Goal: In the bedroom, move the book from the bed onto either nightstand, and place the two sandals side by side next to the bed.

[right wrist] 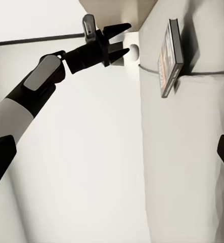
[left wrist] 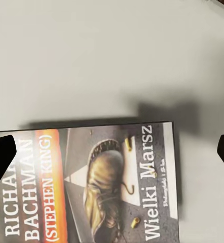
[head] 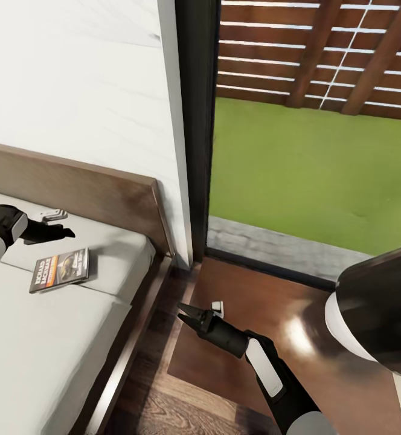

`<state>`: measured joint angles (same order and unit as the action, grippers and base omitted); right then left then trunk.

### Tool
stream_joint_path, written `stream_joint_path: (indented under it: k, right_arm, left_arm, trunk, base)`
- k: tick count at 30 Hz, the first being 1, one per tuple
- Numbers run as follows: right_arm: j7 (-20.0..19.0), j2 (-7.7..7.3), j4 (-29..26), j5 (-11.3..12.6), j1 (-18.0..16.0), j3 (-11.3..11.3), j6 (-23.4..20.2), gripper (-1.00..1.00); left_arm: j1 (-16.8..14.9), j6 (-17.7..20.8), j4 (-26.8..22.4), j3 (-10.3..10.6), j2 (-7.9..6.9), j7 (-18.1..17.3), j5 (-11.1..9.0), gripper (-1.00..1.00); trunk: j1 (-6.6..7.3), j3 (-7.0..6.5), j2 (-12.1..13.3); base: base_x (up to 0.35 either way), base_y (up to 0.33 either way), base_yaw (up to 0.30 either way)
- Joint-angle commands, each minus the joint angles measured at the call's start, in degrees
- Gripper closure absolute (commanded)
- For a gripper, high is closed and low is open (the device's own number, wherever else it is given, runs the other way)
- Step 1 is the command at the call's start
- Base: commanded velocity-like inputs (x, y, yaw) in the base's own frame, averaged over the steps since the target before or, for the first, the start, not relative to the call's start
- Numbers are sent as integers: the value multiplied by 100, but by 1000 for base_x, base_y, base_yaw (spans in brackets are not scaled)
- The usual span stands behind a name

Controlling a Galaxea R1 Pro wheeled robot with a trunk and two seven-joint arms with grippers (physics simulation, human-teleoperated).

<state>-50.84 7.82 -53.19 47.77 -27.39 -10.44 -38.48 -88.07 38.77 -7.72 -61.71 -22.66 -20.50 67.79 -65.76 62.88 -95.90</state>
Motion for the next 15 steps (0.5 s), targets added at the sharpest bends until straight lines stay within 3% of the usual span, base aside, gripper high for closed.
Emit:
stream_joint_path:
  k: [1,15]
  right_arm:
    - [4,0,2,36,-3,-2,-37,-100]
    - [4,0,2,38,-3,-2,-37,-100]
  left_arm:
    - [-17,14,-10,-34,4,-44,61,-100]
    - [-202,-11,-22,-34,11,33,67,-100]
  trunk:
    - [0,12,-2]
    - [0,134,-2]
  base:
    - [0,0,0]
    - [0,0,0]
